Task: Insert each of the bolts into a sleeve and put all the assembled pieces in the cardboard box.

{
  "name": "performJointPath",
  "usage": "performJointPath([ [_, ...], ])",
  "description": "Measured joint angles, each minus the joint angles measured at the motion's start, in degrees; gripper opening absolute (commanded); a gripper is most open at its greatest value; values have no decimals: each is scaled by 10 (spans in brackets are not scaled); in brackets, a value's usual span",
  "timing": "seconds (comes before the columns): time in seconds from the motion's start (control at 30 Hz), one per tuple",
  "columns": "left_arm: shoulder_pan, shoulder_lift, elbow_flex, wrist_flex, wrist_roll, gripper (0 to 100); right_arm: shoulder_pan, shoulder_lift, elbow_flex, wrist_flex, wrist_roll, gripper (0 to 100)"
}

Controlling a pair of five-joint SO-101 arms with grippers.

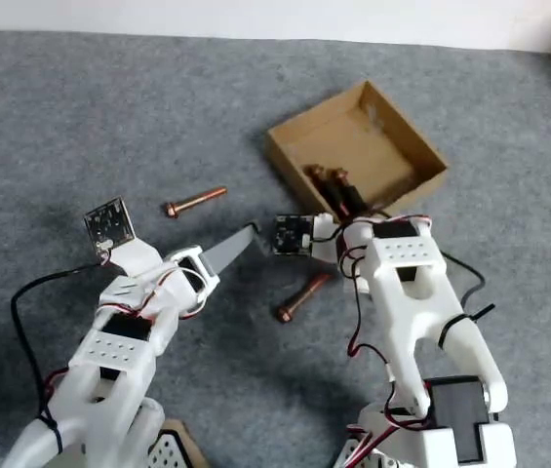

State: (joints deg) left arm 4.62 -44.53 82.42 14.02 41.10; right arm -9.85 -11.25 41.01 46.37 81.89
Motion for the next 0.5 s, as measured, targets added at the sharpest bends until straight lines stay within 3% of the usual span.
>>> performJointPath([
  [0.27, 0, 0, 0, 0, 0, 527, 1, 17, 0, -62, 0, 110],
  [0.5, 0, 0, 0, 0, 0, 527, 18, 141, -31, -77, 0, 110],
])
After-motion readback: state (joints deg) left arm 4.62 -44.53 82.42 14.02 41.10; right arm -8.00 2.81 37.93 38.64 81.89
